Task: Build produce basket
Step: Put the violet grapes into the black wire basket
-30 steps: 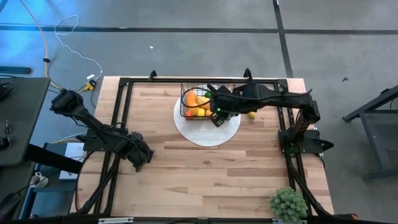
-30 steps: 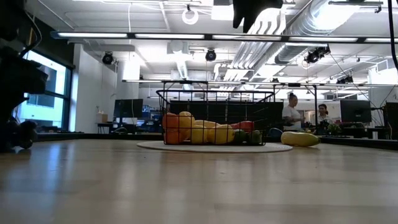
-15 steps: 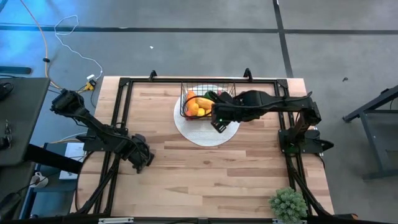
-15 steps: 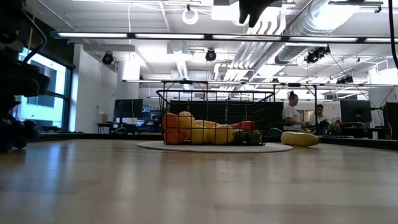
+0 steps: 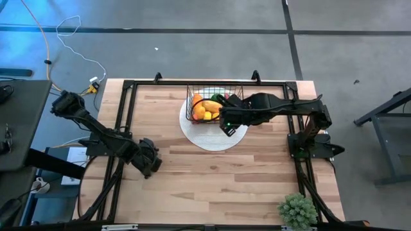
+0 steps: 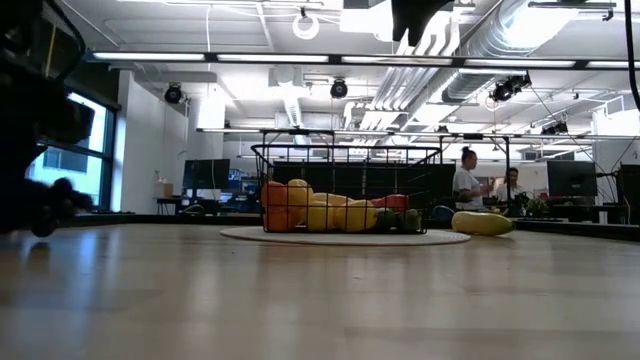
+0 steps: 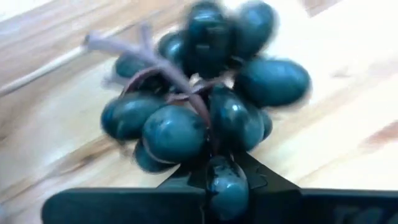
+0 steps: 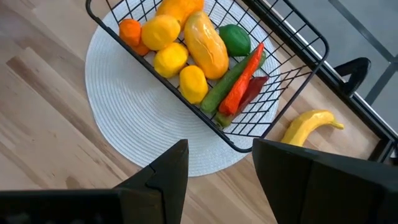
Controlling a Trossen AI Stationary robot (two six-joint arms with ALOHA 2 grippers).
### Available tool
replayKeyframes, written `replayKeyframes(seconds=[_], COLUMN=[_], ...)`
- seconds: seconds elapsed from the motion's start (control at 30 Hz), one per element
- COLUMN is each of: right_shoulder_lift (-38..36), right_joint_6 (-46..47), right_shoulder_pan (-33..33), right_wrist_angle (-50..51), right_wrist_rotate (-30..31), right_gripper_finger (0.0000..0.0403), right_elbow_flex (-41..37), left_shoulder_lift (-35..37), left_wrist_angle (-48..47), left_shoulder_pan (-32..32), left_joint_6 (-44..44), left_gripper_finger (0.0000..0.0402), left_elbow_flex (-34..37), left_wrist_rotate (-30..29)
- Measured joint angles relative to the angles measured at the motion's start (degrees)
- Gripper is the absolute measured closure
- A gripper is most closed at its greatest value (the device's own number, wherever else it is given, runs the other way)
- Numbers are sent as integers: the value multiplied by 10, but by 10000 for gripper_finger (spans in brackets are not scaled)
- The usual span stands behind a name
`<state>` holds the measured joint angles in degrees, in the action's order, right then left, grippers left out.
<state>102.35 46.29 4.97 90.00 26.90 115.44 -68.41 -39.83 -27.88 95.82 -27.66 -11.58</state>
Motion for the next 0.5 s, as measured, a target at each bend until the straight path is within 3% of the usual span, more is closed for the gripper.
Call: replayKeyframes(seconds=[0.27, 0.5], right_shoulder_lift=[0, -20], right_joint_6=[-3, -27], right_shoulder_pan=[-13, -46], right_wrist_angle=[0, -1], right_wrist_rotate=[10, 20], right_gripper_finger=[242, 242], right_elbow_flex=[0, 0], left_shoulder_lift=[46, 88], left_wrist_angle=[90, 189], left_shoulder_pan=[26, 84], left_joint_6=[-51, -154], left_gripper_finger=[396, 396], left_elbow_flex=[0, -1], left_wrist_rotate=[-75, -124])
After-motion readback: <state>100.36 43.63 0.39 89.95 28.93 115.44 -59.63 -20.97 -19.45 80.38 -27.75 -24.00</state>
